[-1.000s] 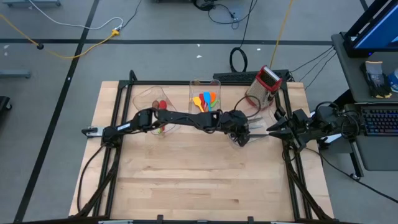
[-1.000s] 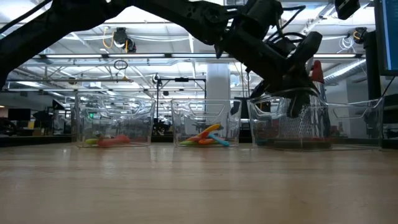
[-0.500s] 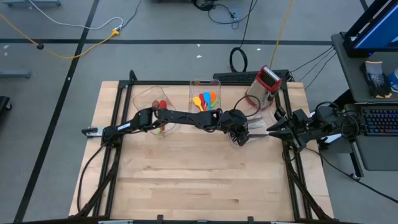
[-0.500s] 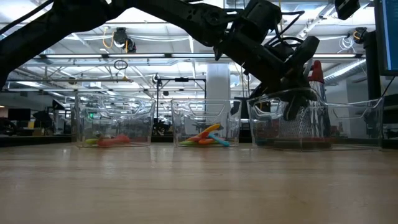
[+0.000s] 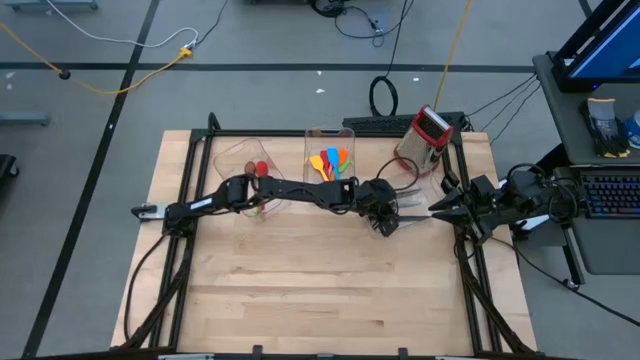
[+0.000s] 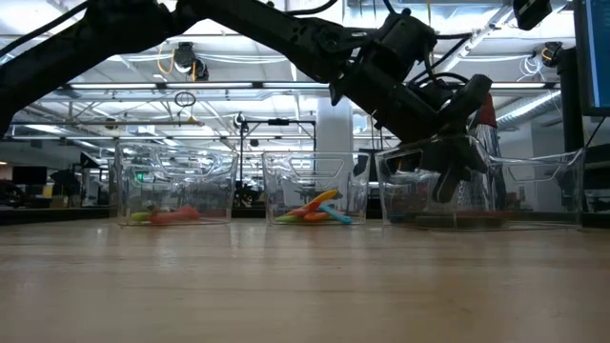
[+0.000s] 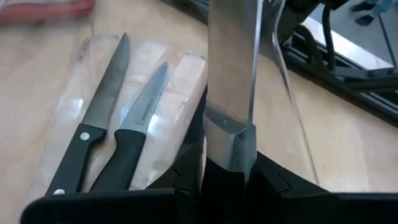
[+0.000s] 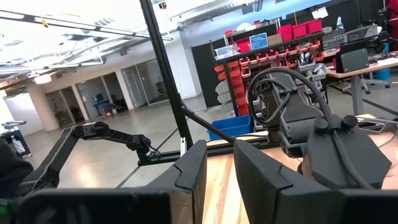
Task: Pick & Place Kitchen Items
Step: Put the black kitchen knife into the right bin
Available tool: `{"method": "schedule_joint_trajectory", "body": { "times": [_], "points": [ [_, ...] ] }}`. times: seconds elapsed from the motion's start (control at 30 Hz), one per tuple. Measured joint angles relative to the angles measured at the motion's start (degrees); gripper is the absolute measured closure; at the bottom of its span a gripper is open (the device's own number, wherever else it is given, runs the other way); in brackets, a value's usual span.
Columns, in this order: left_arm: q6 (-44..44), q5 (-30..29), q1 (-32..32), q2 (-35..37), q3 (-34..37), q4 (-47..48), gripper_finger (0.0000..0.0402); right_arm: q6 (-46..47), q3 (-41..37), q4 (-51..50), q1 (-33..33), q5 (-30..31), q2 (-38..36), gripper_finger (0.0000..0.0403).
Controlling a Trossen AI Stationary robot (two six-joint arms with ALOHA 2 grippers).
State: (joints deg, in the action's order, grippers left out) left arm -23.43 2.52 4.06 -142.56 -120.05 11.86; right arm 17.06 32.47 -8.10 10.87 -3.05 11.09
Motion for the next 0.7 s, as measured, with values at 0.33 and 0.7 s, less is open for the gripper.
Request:
{"method": "schedule_joint_trajectory", "body": {
  "times": [0.33, 0.7],
  "points": [
    [1.3, 0.0, 0.4, 0.0, 0.0, 0.0, 0.0320, 0.0, 0.0, 0.0, 0.0, 0.0, 0.0, 0.0330],
    [2.5, -0.1, 0.4, 0.0, 0.0, 0.0, 0.0318, 0.0, 0.0, 0.0, 0.0, 0.0, 0.0, 0.0330]
  ]
}}
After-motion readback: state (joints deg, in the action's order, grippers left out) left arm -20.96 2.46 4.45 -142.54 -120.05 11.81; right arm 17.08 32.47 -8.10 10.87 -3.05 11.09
